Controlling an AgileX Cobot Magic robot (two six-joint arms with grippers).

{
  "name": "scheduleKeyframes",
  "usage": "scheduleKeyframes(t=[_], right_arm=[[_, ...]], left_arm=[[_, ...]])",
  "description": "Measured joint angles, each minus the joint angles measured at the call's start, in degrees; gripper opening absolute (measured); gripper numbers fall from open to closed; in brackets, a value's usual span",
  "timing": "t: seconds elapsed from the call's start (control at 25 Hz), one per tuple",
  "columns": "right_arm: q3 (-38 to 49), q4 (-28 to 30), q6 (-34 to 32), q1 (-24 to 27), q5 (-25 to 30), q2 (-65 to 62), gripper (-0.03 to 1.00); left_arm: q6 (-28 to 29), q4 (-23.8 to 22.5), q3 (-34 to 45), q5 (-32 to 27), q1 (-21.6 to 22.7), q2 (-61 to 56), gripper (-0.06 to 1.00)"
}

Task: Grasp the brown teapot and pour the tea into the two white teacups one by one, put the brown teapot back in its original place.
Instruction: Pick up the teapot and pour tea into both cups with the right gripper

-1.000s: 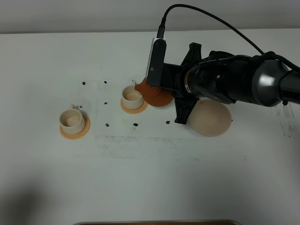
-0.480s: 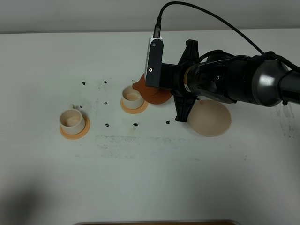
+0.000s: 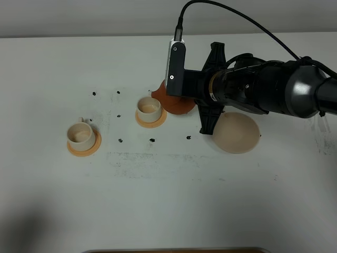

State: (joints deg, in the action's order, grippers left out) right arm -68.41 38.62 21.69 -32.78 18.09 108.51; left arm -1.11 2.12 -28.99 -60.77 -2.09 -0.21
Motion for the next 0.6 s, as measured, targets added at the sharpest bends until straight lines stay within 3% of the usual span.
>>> scheduleKeyframes(t=[0.6], right_arm=[[-1.15,1.54,0.0,0.27,-0.37,2.15,0.12]], left_arm=[[0.0,0.0,0.0,0.0,0.0,0.0,0.41]])
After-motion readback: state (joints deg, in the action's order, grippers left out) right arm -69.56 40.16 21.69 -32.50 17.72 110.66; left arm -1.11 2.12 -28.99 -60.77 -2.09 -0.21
